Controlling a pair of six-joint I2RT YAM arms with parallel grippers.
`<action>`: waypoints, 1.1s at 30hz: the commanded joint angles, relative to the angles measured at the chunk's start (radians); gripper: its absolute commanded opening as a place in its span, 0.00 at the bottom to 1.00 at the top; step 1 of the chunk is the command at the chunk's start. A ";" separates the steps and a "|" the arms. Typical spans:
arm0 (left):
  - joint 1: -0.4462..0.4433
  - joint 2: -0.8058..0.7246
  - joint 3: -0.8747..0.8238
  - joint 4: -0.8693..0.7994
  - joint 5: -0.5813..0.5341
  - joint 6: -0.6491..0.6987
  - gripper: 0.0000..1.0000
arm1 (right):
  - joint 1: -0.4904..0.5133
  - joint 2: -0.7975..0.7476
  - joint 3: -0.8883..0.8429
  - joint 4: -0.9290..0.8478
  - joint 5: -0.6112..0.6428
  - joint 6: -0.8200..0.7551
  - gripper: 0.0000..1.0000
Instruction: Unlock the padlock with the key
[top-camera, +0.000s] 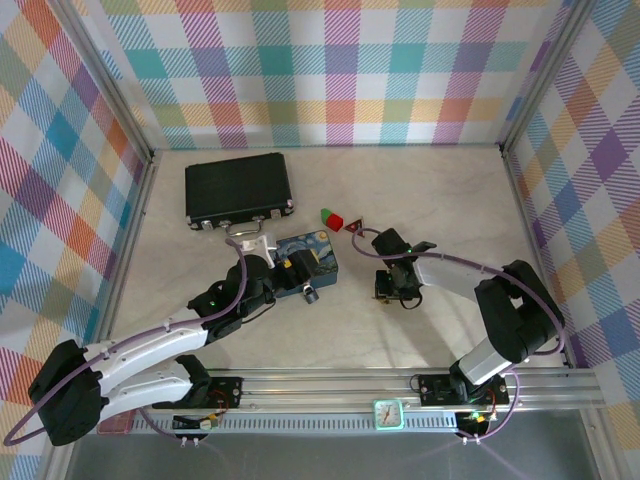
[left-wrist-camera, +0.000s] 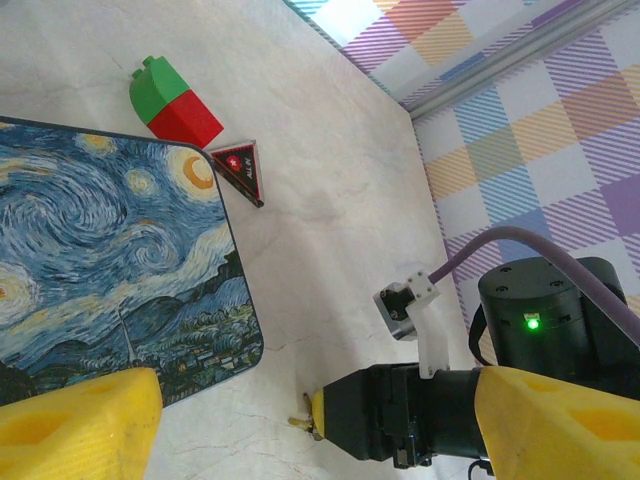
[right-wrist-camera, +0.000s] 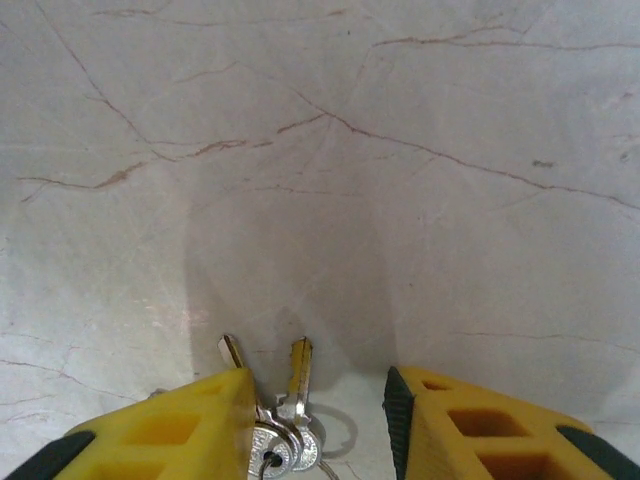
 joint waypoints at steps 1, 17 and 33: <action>0.011 -0.027 0.013 -0.020 -0.018 0.011 0.82 | 0.019 0.005 -0.033 0.005 -0.023 0.044 0.43; 0.017 -0.039 0.002 -0.018 -0.027 0.011 0.82 | 0.080 0.042 -0.049 -0.018 0.012 0.114 0.40; 0.020 -0.036 0.007 0.011 0.038 0.039 0.82 | 0.071 0.004 -0.072 0.110 -0.045 0.130 0.00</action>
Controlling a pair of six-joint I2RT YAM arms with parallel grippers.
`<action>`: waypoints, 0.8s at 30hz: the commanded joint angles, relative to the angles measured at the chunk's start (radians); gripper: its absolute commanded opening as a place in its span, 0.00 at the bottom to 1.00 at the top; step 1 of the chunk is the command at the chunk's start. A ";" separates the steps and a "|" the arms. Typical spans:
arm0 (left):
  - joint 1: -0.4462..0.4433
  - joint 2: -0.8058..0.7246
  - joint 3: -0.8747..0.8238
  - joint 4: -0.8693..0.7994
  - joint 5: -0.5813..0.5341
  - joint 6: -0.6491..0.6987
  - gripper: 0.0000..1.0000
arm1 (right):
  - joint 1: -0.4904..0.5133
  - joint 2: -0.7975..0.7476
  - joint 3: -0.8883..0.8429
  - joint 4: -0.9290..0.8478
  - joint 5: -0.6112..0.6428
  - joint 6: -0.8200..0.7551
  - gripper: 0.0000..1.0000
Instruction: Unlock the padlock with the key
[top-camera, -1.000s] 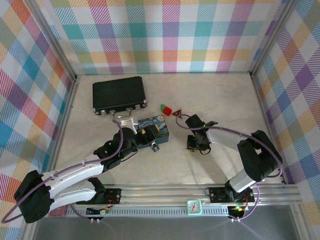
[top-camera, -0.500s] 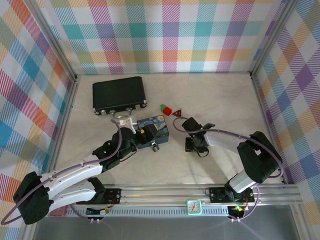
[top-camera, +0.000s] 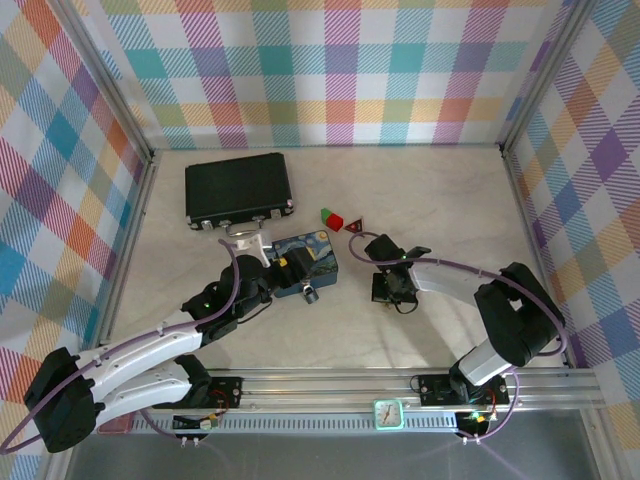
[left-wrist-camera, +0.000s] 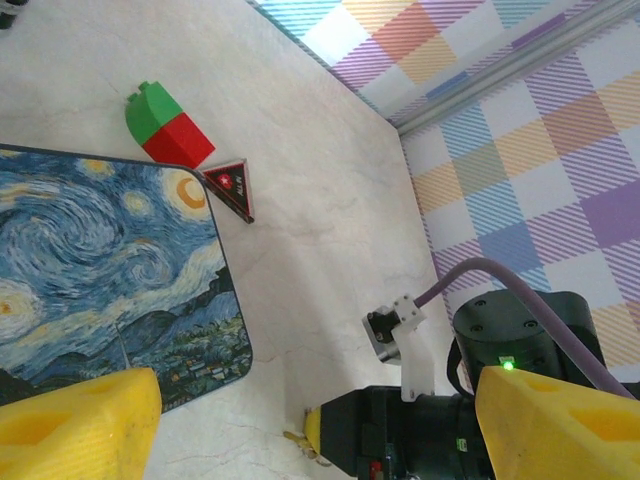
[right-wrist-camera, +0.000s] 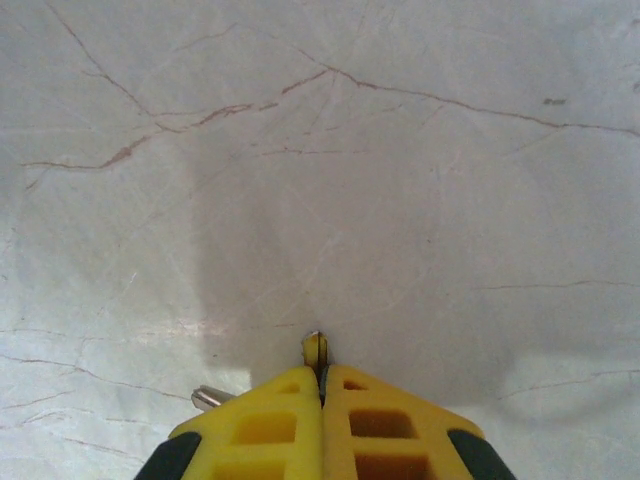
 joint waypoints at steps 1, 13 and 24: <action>0.011 0.023 0.012 0.035 0.059 0.039 0.82 | -0.003 -0.009 -0.048 0.104 -0.106 -0.006 0.00; -0.064 0.201 0.043 0.222 0.153 0.009 0.74 | -0.062 -0.234 -0.050 0.167 -0.235 0.028 0.00; -0.124 0.364 0.065 0.404 0.089 -0.179 0.71 | -0.142 -0.357 -0.014 0.215 -0.339 0.082 0.00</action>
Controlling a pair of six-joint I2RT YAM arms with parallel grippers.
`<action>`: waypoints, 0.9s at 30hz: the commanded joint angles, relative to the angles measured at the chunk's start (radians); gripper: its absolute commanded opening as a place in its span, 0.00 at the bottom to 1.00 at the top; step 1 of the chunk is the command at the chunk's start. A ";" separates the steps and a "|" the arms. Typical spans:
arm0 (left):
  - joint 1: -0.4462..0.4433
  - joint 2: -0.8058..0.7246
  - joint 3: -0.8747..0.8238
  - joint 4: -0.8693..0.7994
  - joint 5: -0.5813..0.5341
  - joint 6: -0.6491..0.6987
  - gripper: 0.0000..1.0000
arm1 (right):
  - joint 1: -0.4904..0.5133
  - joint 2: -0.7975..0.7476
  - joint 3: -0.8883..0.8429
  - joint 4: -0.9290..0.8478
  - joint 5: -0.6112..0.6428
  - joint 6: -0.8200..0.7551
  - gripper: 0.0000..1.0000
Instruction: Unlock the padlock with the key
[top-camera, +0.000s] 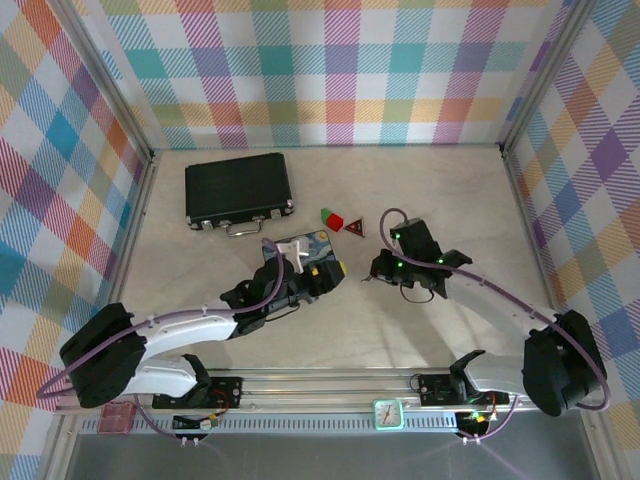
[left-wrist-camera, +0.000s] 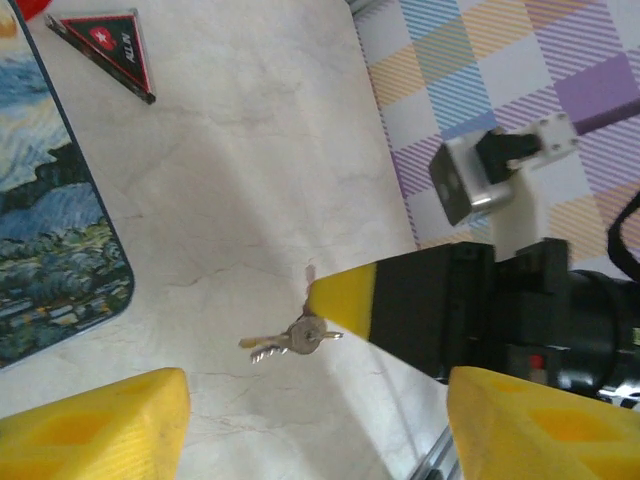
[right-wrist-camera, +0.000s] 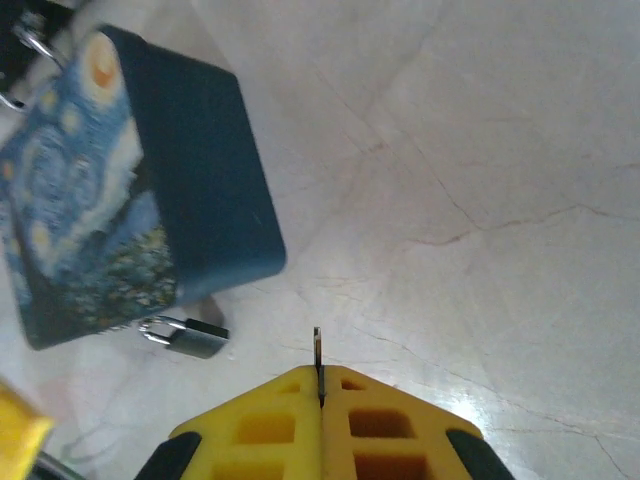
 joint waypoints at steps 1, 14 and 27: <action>-0.020 0.050 0.046 0.122 -0.081 -0.156 0.71 | -0.011 -0.039 0.035 0.017 -0.021 0.036 0.00; -0.078 0.309 0.145 0.412 -0.278 -0.458 0.71 | -0.017 -0.156 0.013 0.115 0.031 0.155 0.00; -0.086 0.389 0.204 0.456 -0.278 -0.547 0.60 | -0.019 -0.161 -0.007 0.175 -0.013 0.185 0.00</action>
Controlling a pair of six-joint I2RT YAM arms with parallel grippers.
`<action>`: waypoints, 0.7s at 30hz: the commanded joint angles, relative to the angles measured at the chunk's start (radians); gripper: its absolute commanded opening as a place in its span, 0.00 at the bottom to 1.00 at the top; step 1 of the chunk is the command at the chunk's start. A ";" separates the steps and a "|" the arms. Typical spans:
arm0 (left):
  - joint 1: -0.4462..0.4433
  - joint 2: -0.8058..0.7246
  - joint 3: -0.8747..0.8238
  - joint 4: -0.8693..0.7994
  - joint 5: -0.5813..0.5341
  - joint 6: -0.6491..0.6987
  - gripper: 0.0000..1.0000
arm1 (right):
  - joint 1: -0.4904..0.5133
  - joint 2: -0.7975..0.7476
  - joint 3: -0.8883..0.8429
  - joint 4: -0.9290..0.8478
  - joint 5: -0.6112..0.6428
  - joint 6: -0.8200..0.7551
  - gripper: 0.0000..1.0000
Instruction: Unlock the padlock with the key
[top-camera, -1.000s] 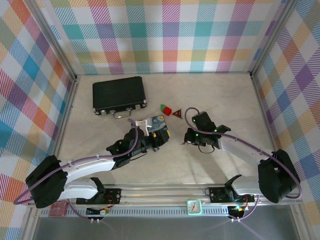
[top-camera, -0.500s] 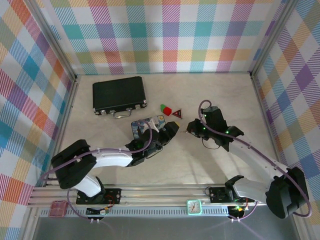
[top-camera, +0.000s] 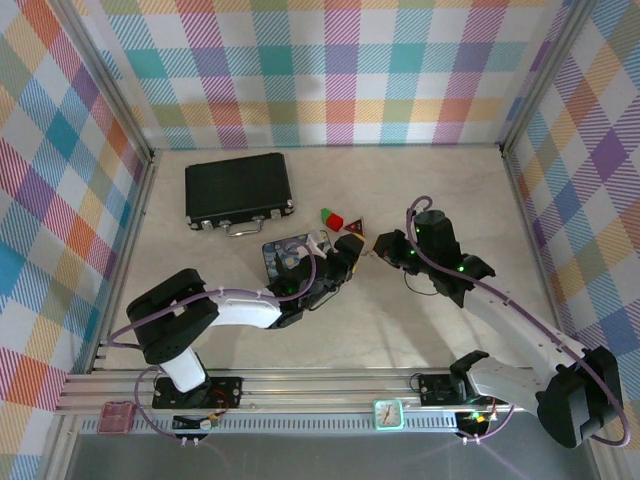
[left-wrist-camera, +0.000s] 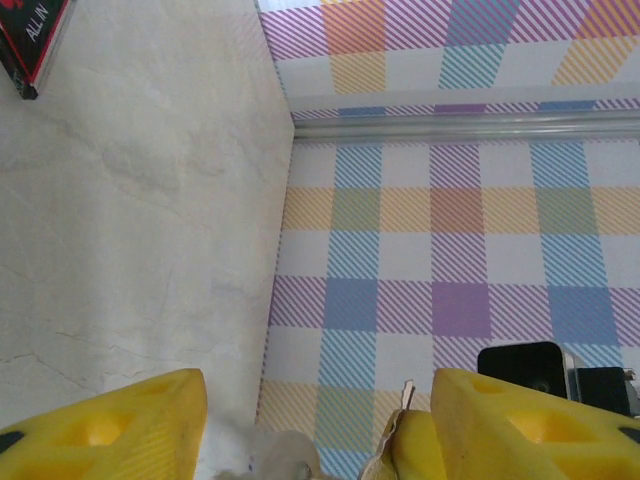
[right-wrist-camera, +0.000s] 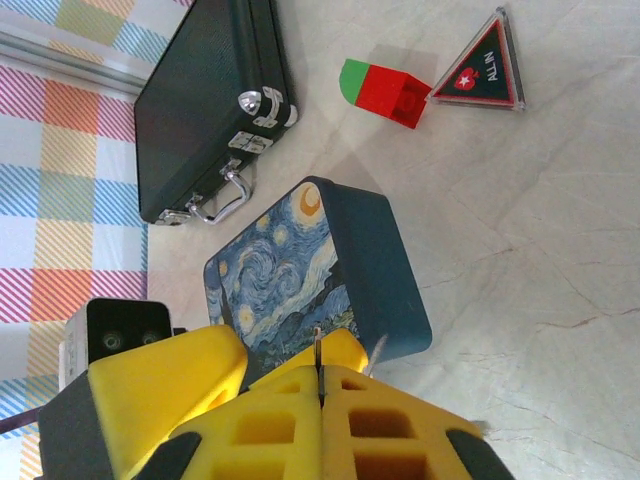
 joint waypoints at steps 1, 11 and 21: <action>-0.009 0.022 0.026 0.083 -0.004 -0.050 0.60 | -0.006 -0.007 -0.019 0.047 -0.026 0.021 0.00; 0.009 0.013 0.015 0.113 0.056 0.006 0.64 | -0.009 0.017 -0.022 0.060 -0.068 -0.065 0.00; 0.121 -0.176 -0.182 0.111 0.355 0.286 0.58 | -0.140 0.142 0.034 0.047 -0.493 -0.324 0.00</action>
